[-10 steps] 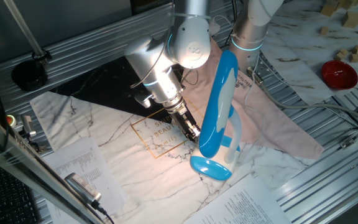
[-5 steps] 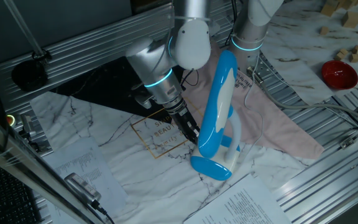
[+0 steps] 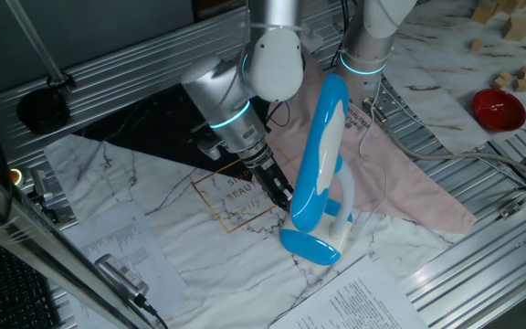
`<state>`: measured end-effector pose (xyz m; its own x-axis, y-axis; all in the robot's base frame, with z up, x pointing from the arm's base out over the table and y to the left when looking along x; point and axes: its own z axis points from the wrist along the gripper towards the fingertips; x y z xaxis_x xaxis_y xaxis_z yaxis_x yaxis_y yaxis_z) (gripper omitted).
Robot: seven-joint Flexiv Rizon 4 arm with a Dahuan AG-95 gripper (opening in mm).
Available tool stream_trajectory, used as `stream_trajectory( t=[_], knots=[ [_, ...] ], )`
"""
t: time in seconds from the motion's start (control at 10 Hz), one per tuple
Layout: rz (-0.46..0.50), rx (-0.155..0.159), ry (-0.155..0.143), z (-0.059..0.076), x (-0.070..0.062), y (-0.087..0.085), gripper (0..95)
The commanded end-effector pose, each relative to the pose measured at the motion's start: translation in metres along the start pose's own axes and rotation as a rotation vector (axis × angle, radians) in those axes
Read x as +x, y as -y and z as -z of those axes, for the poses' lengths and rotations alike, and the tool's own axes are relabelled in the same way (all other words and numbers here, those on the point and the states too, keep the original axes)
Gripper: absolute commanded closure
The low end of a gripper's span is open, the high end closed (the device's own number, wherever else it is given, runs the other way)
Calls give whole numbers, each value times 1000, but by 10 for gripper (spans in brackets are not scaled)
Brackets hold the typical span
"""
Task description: Turn off the desk lamp by pressing the button
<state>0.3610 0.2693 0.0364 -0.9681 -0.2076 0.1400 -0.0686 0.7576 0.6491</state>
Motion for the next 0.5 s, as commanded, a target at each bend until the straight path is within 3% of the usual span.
stream_trajectory(
  t=[0.1, 0.5],
  knots=[
    [2, -17, -4, -2, 0, 1, 950],
    [6, -17, -10, -6, 1, 3, 950]
  ],
)
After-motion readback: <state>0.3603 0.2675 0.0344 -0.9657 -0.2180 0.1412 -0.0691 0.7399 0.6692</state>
